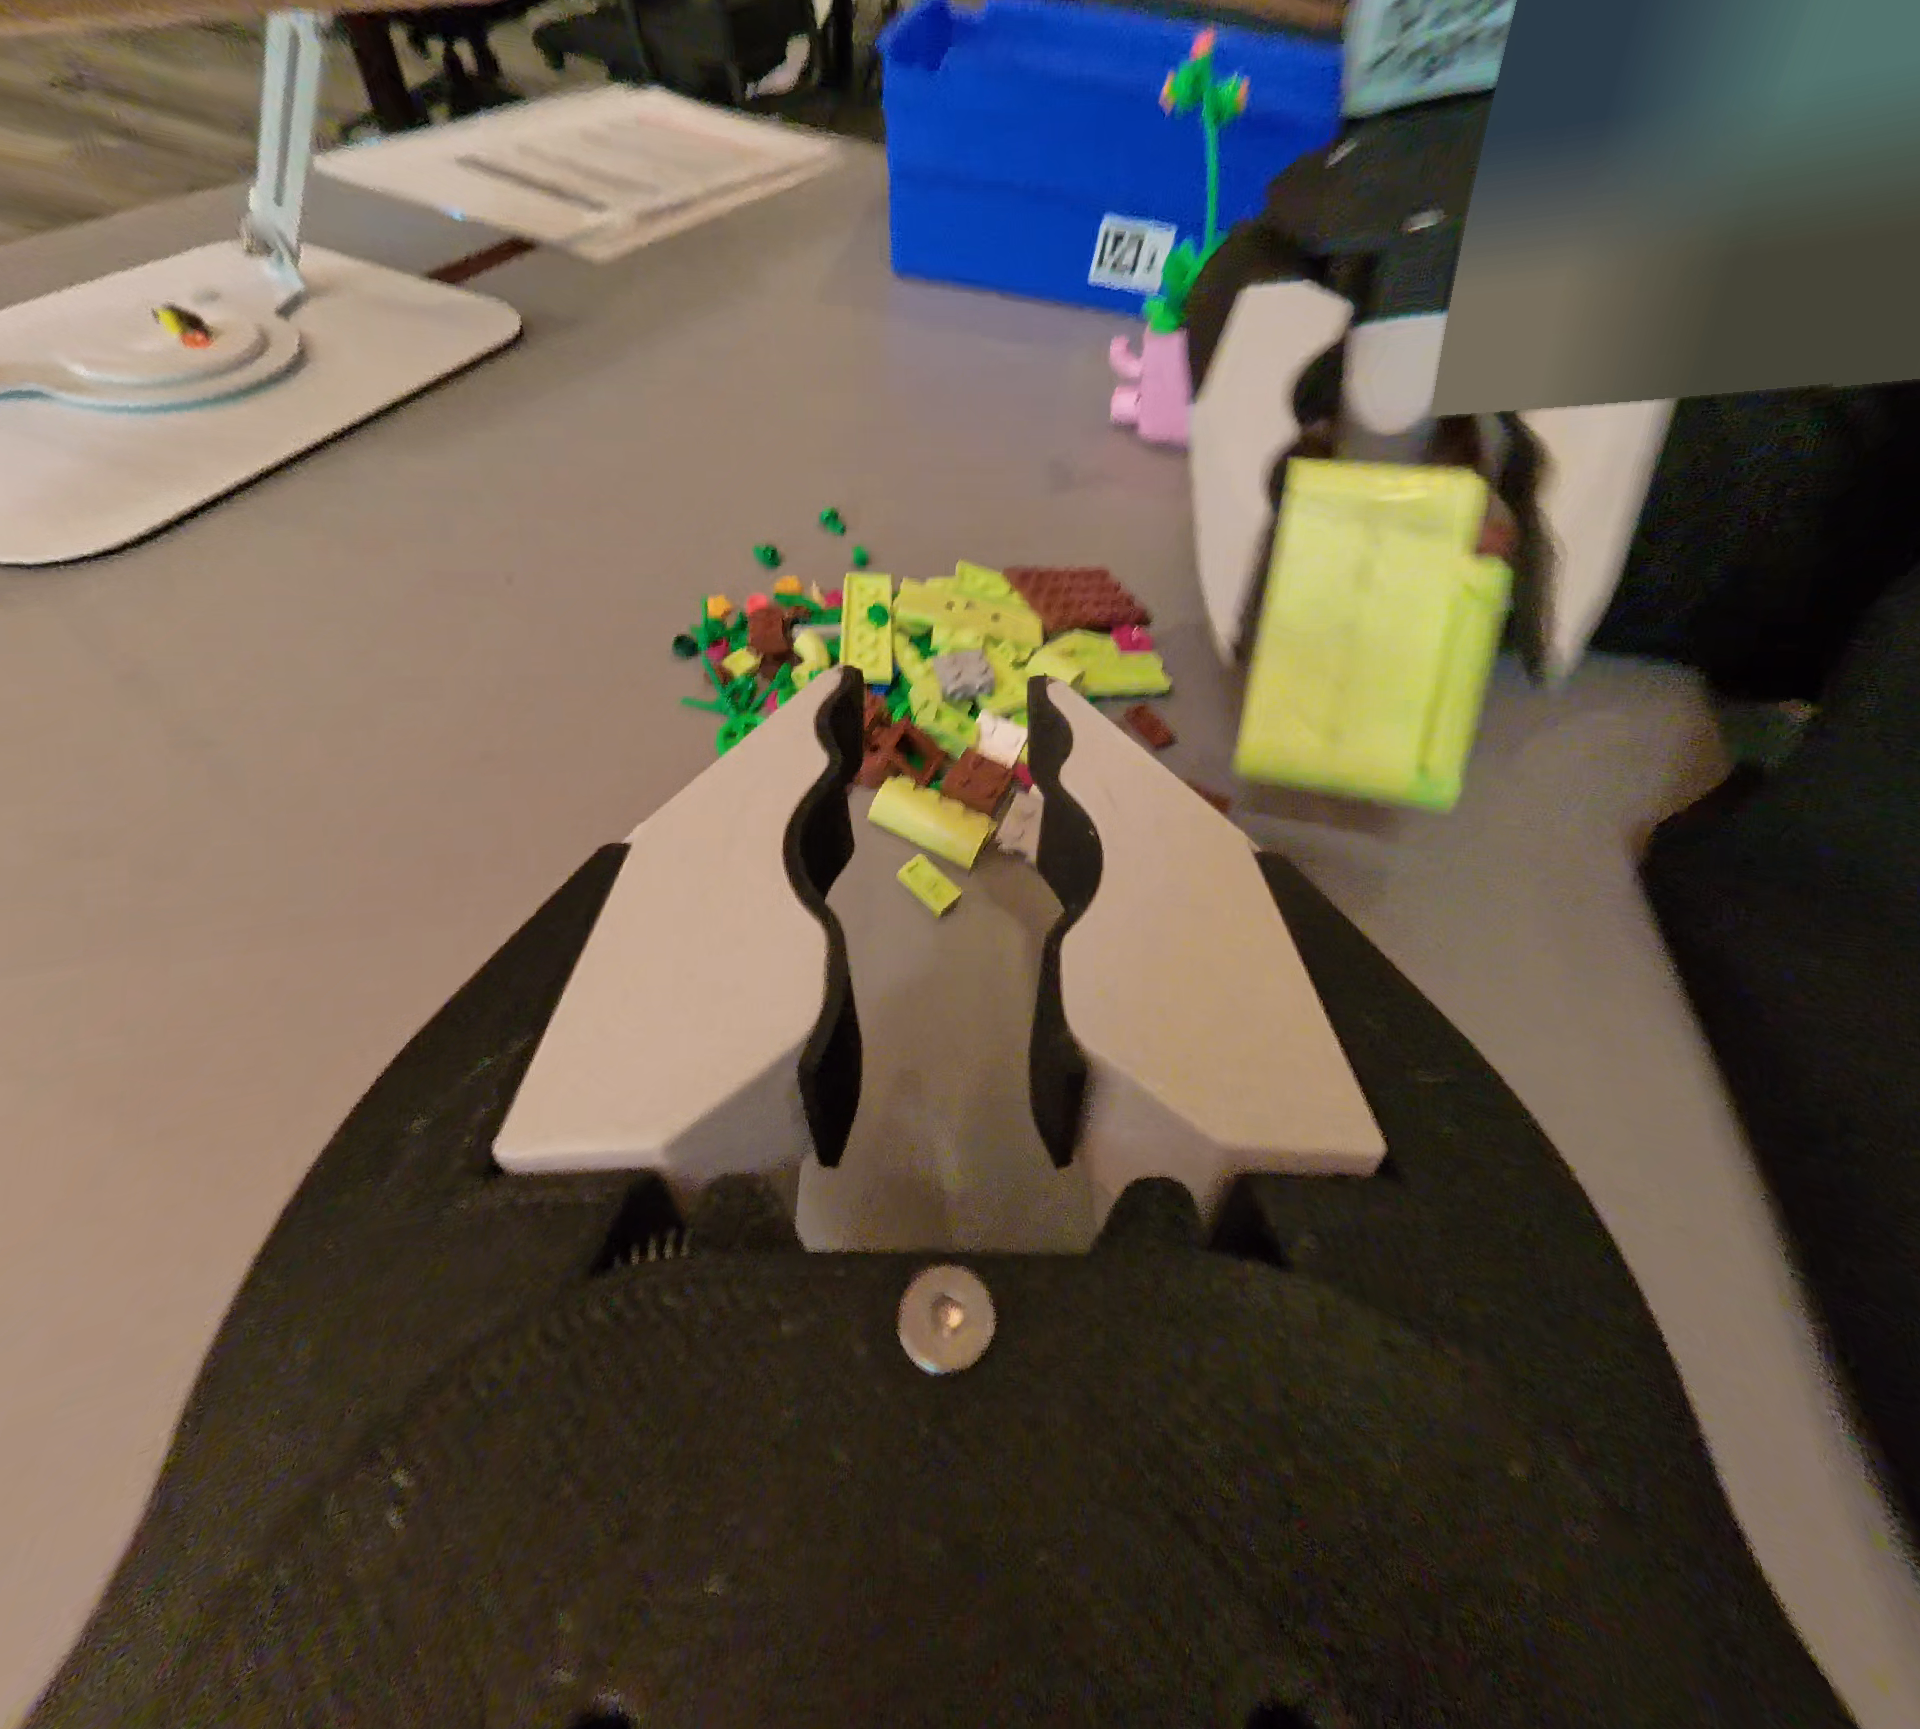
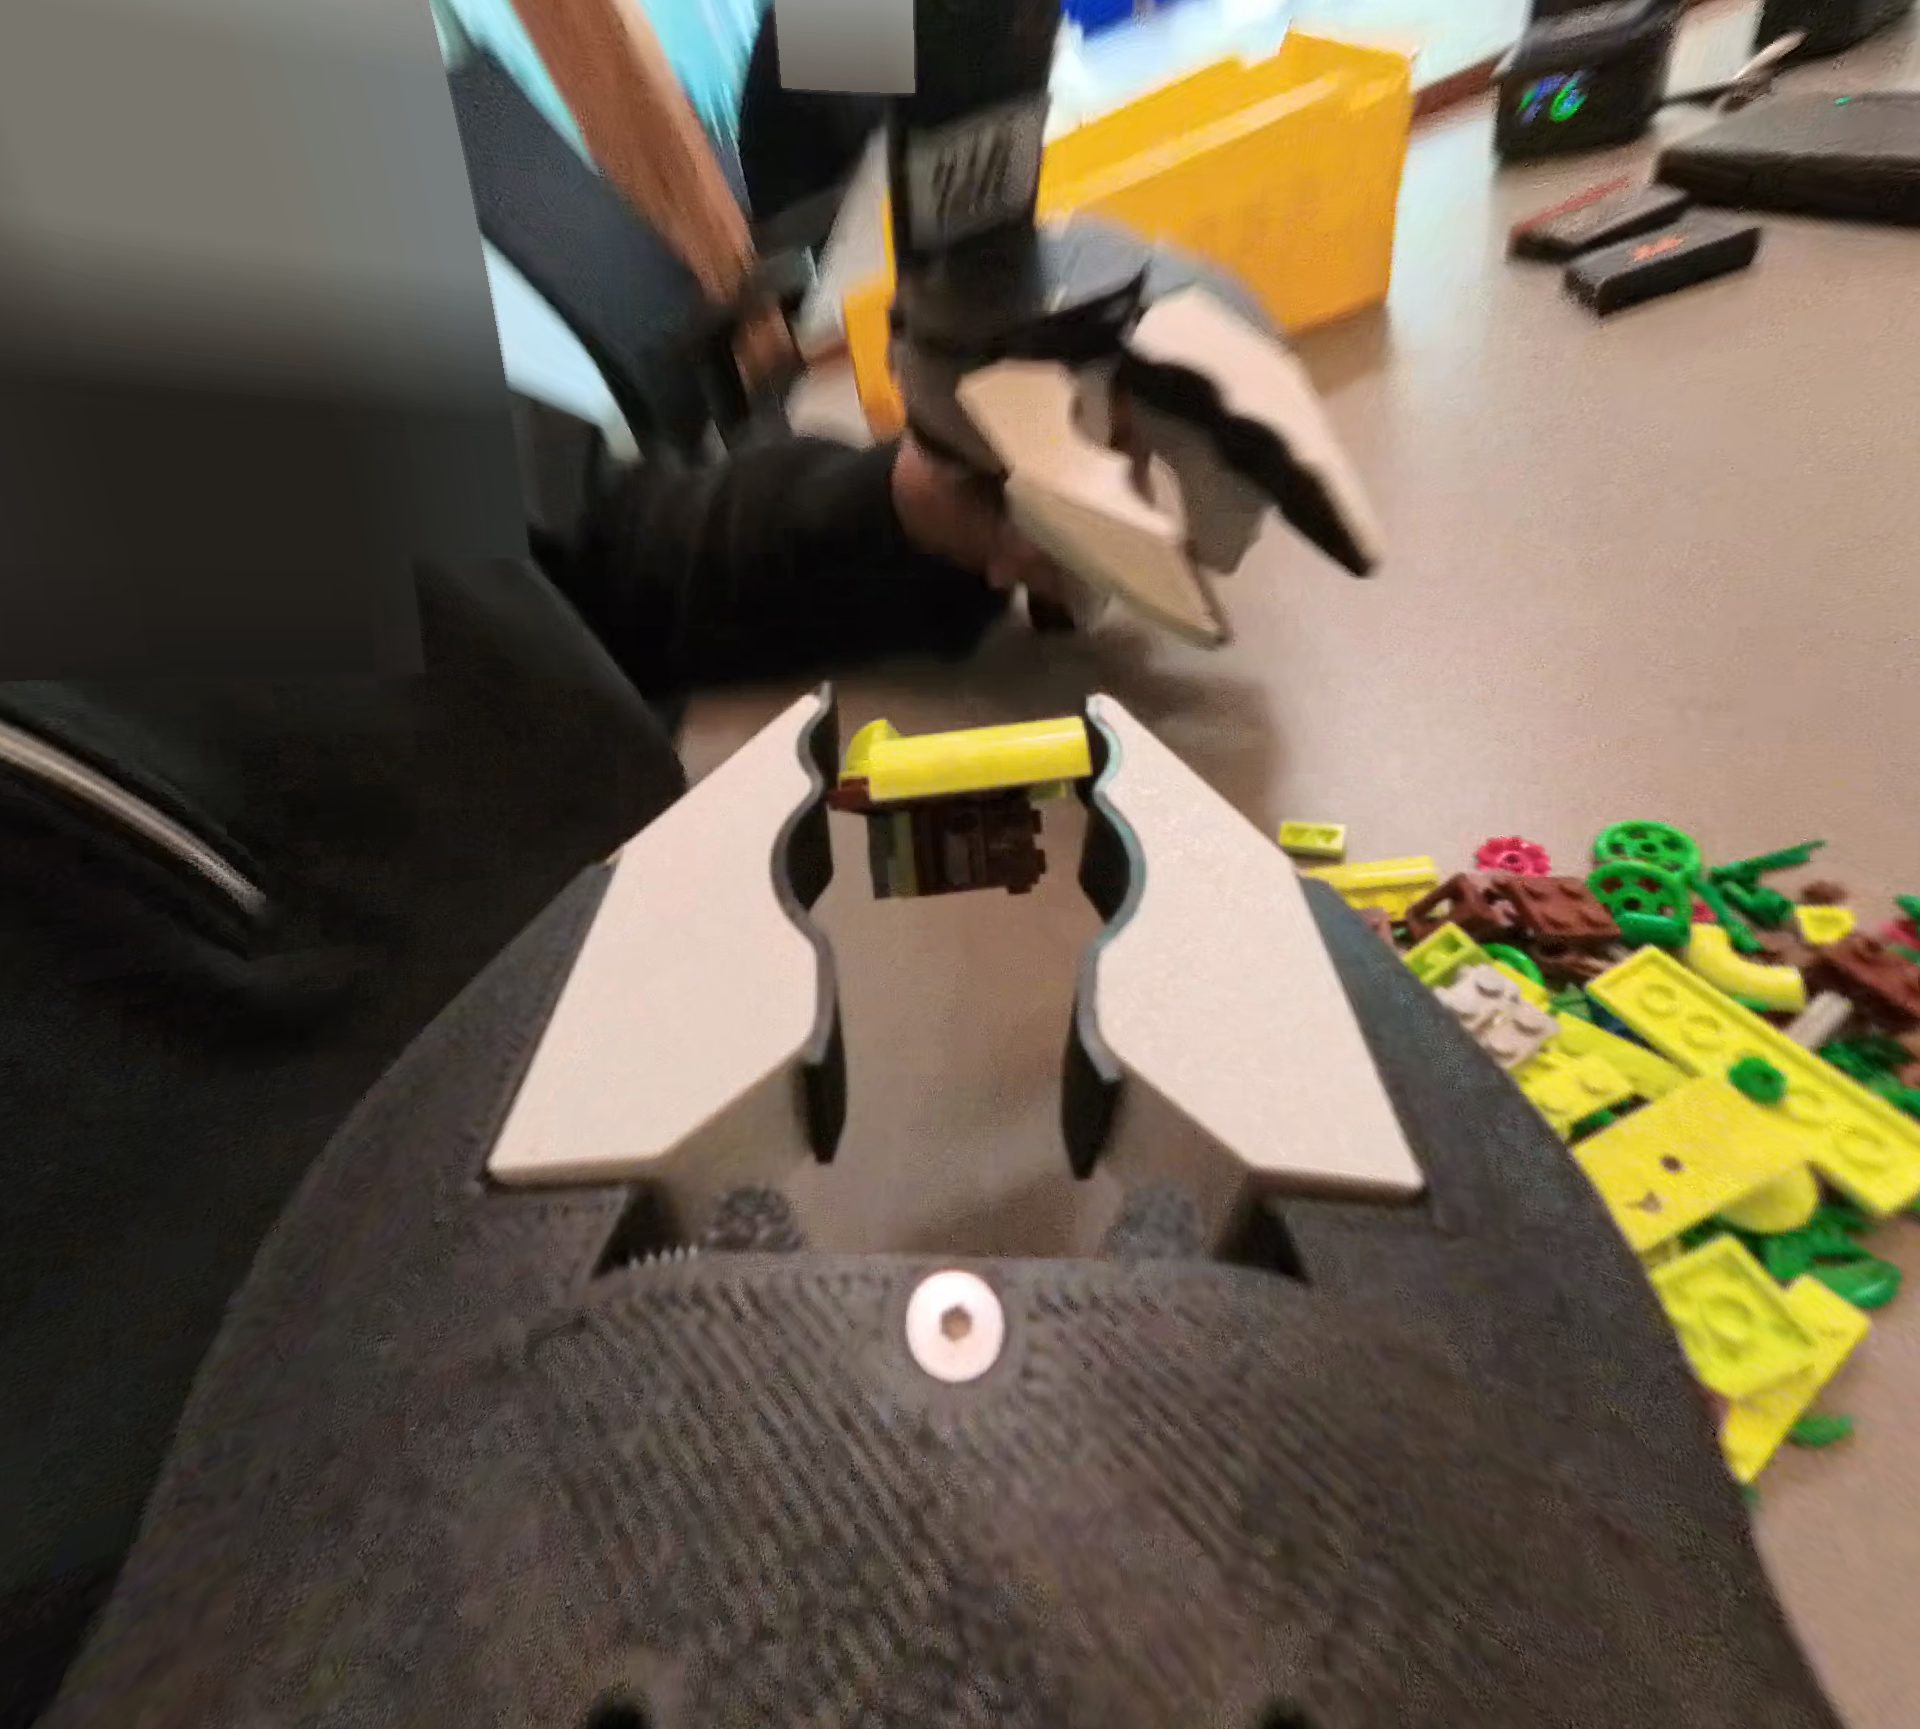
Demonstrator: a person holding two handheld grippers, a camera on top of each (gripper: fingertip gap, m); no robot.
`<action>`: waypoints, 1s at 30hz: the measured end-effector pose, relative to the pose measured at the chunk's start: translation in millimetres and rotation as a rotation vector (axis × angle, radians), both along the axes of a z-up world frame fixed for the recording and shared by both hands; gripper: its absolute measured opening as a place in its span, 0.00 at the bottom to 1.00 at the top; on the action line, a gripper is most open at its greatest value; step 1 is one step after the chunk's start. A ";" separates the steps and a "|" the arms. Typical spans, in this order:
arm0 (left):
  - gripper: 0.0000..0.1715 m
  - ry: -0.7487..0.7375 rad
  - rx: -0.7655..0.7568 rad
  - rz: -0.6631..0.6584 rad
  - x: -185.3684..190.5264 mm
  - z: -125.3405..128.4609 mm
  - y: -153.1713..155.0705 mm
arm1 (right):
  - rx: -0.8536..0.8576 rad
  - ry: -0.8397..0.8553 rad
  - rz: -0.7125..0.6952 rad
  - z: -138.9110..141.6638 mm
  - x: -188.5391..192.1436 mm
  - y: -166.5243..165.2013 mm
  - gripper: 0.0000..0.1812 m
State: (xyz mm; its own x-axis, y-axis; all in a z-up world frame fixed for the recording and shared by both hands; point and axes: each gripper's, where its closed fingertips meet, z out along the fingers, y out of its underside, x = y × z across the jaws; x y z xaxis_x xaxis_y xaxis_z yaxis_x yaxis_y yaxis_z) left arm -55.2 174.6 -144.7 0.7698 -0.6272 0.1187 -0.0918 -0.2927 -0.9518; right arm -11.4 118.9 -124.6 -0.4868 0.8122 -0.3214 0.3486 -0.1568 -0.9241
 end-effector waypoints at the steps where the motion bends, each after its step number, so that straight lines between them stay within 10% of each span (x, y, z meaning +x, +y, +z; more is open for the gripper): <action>1: 0.18 -0.044 0.015 -0.010 0.0 6.7 -1.3 | -0.138 0.027 -0.021 12.7 2.0 12.4 0.25; 6: 0.24 -0.148 0.120 -0.077 7.9 32.3 -11.9 | -0.630 0.069 -0.078 34.9 10.2 62.7 0.24; 15: 0.38 0.190 0.234 -0.094 50.2 14.5 -21.7 | -0.751 0.030 -0.035 30.3 -0.6 49.0 0.24; 21: 0.25 0.414 0.430 -0.004 58.4 15.0 -17.8 | -0.860 0.001 0.027 27.3 -5.0 37.4 0.24; 30: 0.15 -0.018 0.255 0.017 39.9 39.3 -14.2 | -0.739 0.035 -0.054 27.3 -3.5 49.1 0.32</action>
State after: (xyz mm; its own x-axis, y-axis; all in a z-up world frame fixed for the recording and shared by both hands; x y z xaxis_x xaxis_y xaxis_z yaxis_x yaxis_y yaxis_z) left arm -15.4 160.4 -105.3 0.7799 -0.6252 -0.0276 -0.0712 -0.0448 -0.9965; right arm -14.9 168.1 -97.3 -0.4721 0.4132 -0.7787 0.2951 -0.7583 -0.5813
